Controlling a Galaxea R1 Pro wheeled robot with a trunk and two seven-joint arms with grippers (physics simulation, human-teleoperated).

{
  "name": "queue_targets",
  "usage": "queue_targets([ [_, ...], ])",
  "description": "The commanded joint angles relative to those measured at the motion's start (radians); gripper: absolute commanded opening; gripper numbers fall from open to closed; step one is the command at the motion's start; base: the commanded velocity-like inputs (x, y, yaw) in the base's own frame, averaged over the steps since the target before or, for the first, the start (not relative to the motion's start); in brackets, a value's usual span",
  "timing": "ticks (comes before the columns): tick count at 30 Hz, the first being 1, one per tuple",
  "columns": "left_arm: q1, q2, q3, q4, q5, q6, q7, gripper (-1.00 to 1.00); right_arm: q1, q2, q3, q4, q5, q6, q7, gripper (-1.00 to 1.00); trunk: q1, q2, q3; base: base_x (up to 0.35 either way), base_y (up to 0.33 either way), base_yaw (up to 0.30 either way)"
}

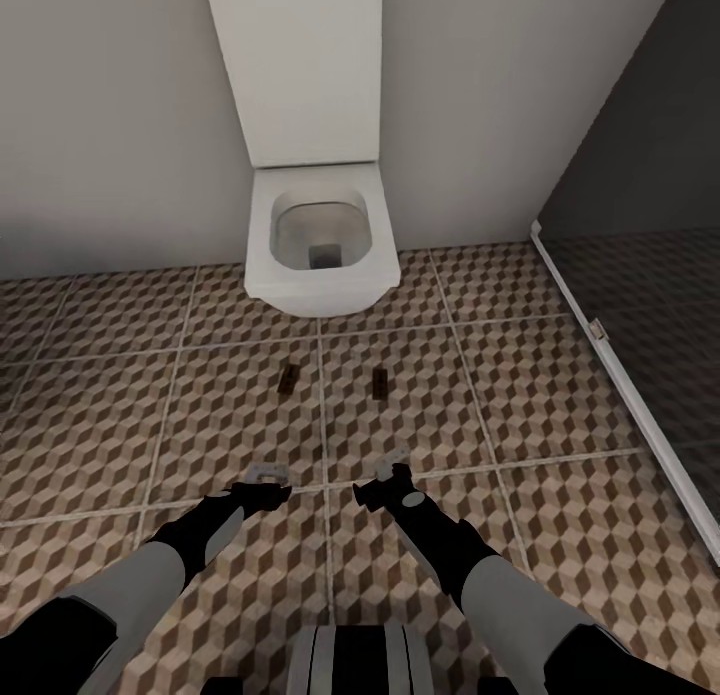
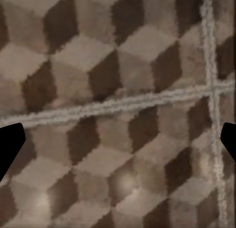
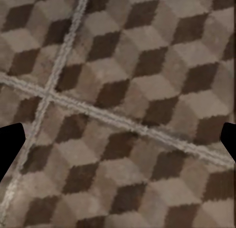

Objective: Take the four mousetraps from the cabinet in the bathroom and place them on the bathroom floor. Make sure all four end up on the same floor surface, and ensure that at least two of them are either under or directly next to the same bathroom sink.

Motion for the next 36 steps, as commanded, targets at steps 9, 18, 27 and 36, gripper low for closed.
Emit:
queue_targets([
  [9, 0.0, 0.001, -0.004, -0.001, 0.006, 0.004, -0.003, 1.0, -0.001, 0.0, 0.004, -0.001, -0.006, 0.005, -0.004, 1.0, -0.035, 0.063, 0.028, 0.0, 0.0, 0.0],
  [18, 0.0, 0.001, -0.004, 0.0, 0.006, 0.004, -0.004, 1.0, -0.001, 0.0, 0.004, -0.001, -0.005, 0.005, -0.004, 1.0, -0.069, 0.126, 0.056, 0.0, 0.0, 0.0],
  [27, 0.0, 0.0, -0.004, 0.0, 0.006, 0.004, -0.004, 1.0, -0.001, 0.0, 0.004, -0.001, -0.005, 0.005, -0.004, 1.0, -0.104, 0.189, 0.084, 0.0, 0.0, 0.0],
  [36, 0.0, 0.0, -0.004, 0.001, 0.007, 0.004, -0.004, 1.0, -0.001, 0.0, 0.004, -0.001, -0.005, 0.005, -0.004, 1.0, -0.138, 0.252, 0.112, 0.0, 0.0, 0.0],
])
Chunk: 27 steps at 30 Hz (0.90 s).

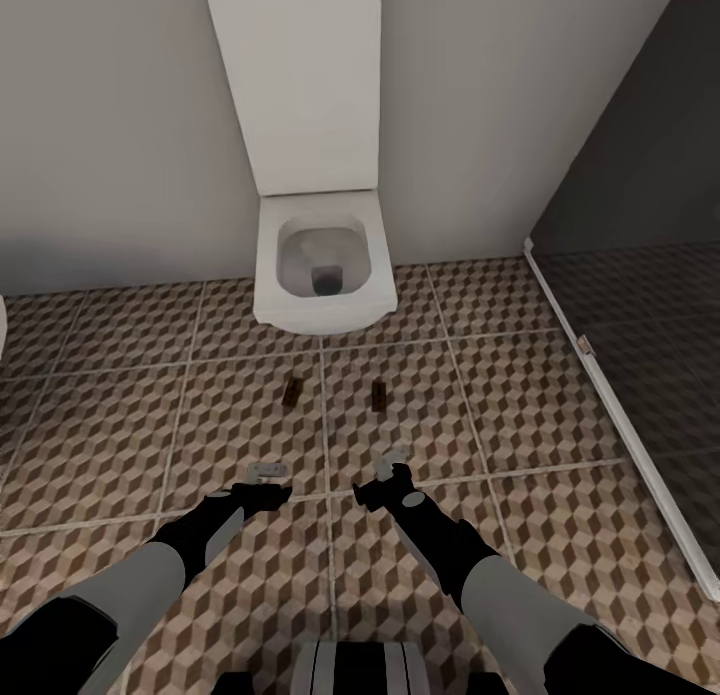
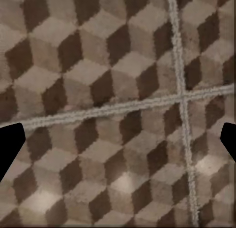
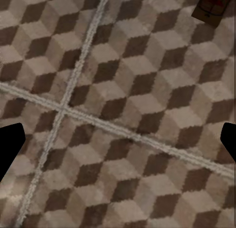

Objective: Take the four mousetraps from the cabinet in the bathroom and place them on the bathroom floor. Make sure all four end up on the same floor surface, and ensure that at least two of them are either under or directly next to the same bathroom sink.

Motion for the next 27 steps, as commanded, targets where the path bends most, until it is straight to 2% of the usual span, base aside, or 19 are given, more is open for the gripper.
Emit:
queue_targets([
  [1, 0.0, 0.001, -0.003, -0.002, 0.006, 0.005, -0.001, 1.0, -0.001, 0.0, 0.004, -0.001, -0.006, 0.005, -0.004, 1.0, -0.004, 0.007, 0.003, 0.0, 0.0, 0.0],
  [27, 0.0, -0.005, -0.003, -0.001, 0.006, 0.006, 0.0, 1.0, -0.001, 0.0, 0.004, -0.001, -0.006, 0.005, -0.004, 1.0, -0.104, 0.189, 0.084, 0.0, 0.0, 0.0],
])
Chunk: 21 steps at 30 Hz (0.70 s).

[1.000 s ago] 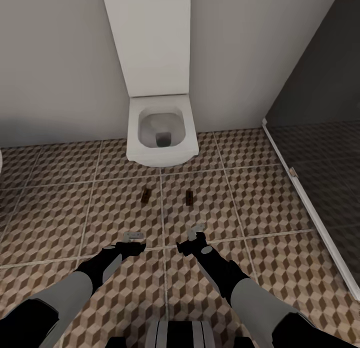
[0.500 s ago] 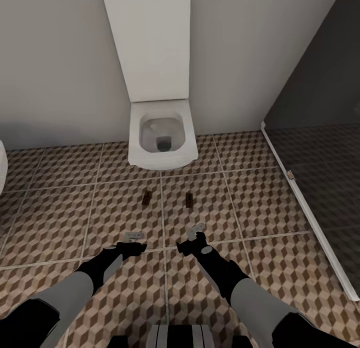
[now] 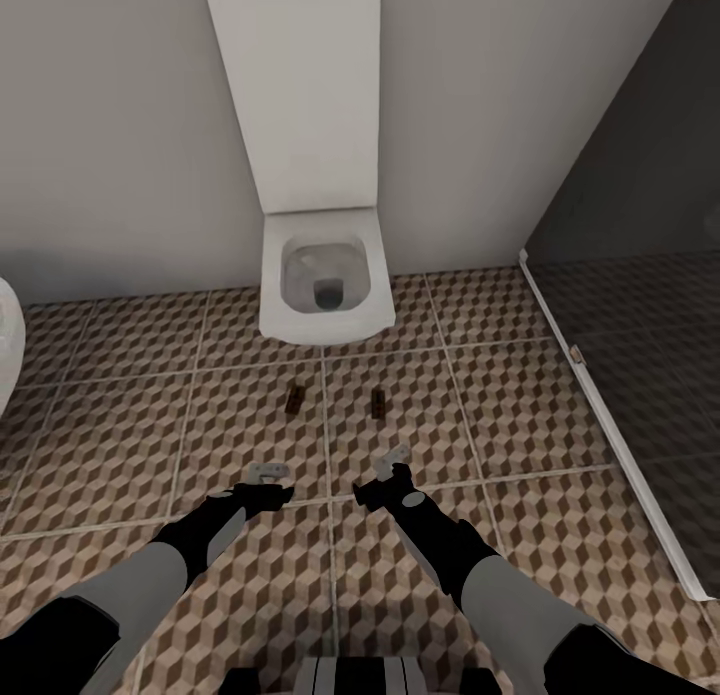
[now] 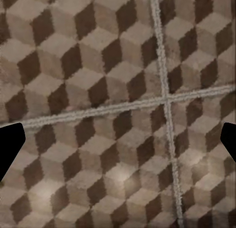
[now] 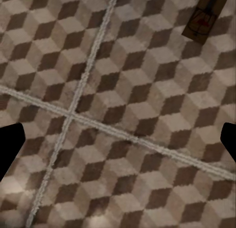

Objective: Take the four mousetraps from the cabinet in the bathroom and place them on the bathroom floor. Make sure all four end up on the same floor surface, and ensure that at least two of them are either under or directly next to the same bathroom sink.

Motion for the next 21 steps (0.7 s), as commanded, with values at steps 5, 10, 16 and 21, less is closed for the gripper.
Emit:
queue_targets([
  [5, 0.001, 0.001, -0.003, -0.003, 0.006, 0.004, -0.001, 1.0, -0.001, 0.0, 0.004, -0.001, -0.006, 0.005, -0.004, 1.0, -0.019, 0.035, 0.015, 0.0, 0.0, 0.0],
  [10, 0.0, 0.001, -0.003, -0.004, 0.006, 0.004, -0.001, 1.0, -0.001, 0.0, 0.004, -0.001, -0.006, 0.005, -0.004, 1.0, -0.039, 0.07, 0.031, 0.0, 0.0, 0.0],
  [16, 0.0, 0.001, -0.003, -0.004, 0.005, 0.005, 0.0, 1.0, -0.001, 0.0, 0.004, -0.001, -0.006, 0.005, -0.004, 1.0, -0.062, 0.112, 0.05, 0.0, 0.0, 0.0],
  [21, 0.001, 0.002, -0.002, -0.008, 0.005, 0.004, 0.002, 1.0, -0.001, 0.0, 0.004, -0.001, -0.006, 0.005, -0.005, 1.0, -0.081, 0.147, 0.065, 0.0, 0.0, 0.0],
])
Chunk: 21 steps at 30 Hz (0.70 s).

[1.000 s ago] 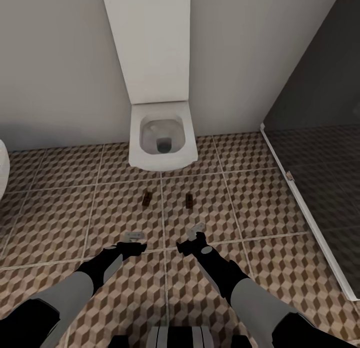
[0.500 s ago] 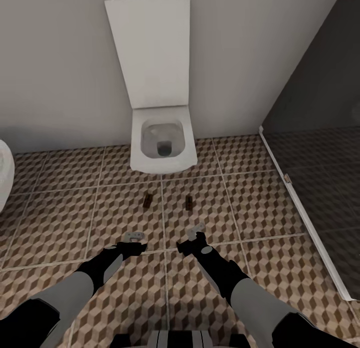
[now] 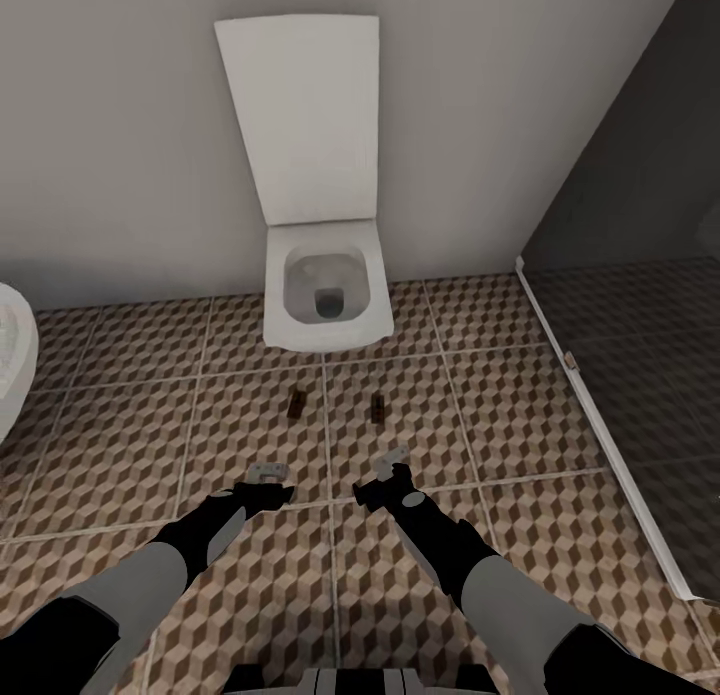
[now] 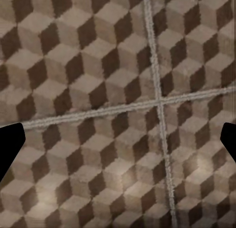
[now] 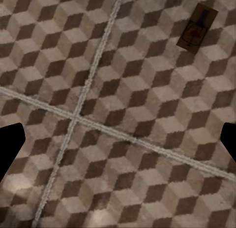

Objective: Take the four mousetraps from the cabinet in the bathroom and place them on the bathroom floor. Make sure all four end up on the same floor surface, and ensure that at least two of them are either under or directly next to the same bathroom sink.

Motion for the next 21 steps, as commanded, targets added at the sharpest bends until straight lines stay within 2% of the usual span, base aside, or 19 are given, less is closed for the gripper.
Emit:
queue_targets([
  [1, 0.0, 0.001, -0.003, -0.002, 0.006, 0.005, -0.001, 1.0, -0.001, 0.0, 0.004, -0.001, -0.006, 0.005, -0.004, 1.0, -0.004, 0.007, 0.003, 0.0, 0.0, 0.0],
  [21, 0.0, 0.001, -0.004, -0.001, 0.005, 0.006, 0.0, 1.0, -0.001, 0.0, 0.004, -0.001, -0.006, 0.005, -0.007, 1.0, -0.081, 0.147, 0.065, 0.0, 0.0, 0.0],
])
